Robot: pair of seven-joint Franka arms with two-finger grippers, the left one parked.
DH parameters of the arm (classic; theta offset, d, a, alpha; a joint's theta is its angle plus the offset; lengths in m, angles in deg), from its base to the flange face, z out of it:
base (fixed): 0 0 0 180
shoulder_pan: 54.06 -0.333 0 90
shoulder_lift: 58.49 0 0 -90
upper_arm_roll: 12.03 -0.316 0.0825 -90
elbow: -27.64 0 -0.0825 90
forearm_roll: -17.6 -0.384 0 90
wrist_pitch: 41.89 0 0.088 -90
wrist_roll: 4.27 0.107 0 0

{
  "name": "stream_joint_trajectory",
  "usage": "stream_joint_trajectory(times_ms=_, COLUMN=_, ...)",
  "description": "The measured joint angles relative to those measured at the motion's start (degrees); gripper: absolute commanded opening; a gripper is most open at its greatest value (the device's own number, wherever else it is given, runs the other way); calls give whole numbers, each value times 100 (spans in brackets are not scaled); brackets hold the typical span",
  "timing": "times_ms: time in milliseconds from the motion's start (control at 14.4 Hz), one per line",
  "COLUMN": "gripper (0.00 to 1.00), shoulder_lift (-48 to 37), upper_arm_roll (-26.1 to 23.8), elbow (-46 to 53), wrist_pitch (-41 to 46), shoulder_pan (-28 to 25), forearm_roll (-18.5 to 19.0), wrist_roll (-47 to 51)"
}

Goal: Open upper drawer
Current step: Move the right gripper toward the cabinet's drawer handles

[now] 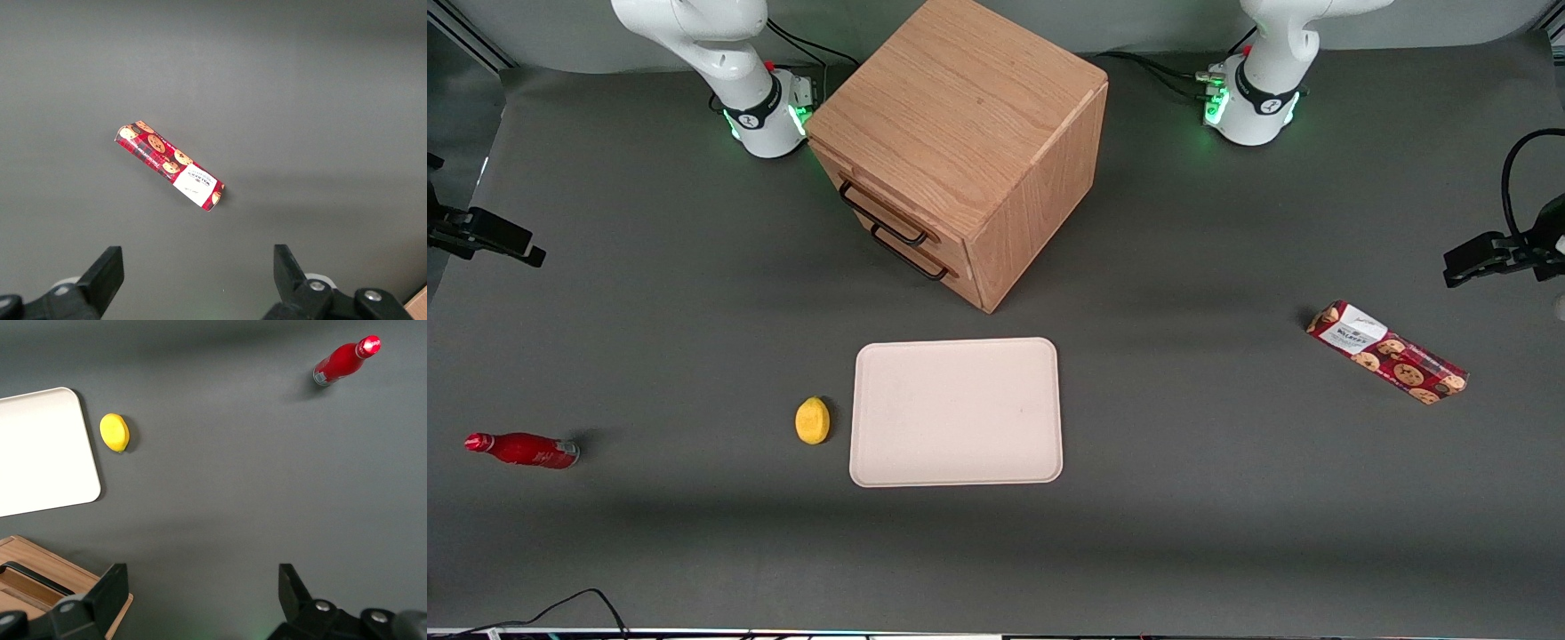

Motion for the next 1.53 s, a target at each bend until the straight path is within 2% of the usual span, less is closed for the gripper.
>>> stream_joint_trajectory(times_ms=835, gripper=100, shoulder_lift=0, upper_arm_roll=-58, elbow=-3, wrist_pitch=1, shoulder_pan=-37, forearm_roll=-24, wrist_roll=-7)
stream_joint_trajectory(times_ms=1044, gripper=100, shoulder_lift=0, upper_arm_roll=-373, elbow=-22, wrist_pitch=29, shoulder_pan=-53, forearm_roll=-47, wrist_roll=-192)
stream_joint_trajectory(times_ms=1253, gripper=100, shoulder_lift=0, upper_arm_roll=-849, elbow=-124, wrist_pitch=47, shoulder_pan=-58, forearm_roll=-74, wrist_roll=-778)
stream_joint_trajectory(times_ms=1532, gripper=100, shoulder_lift=12, upper_arm_roll=-1495, elbow=-453, wrist_pitch=25, shoulder_pan=-57, forearm_roll=-581, wrist_roll=-1375)
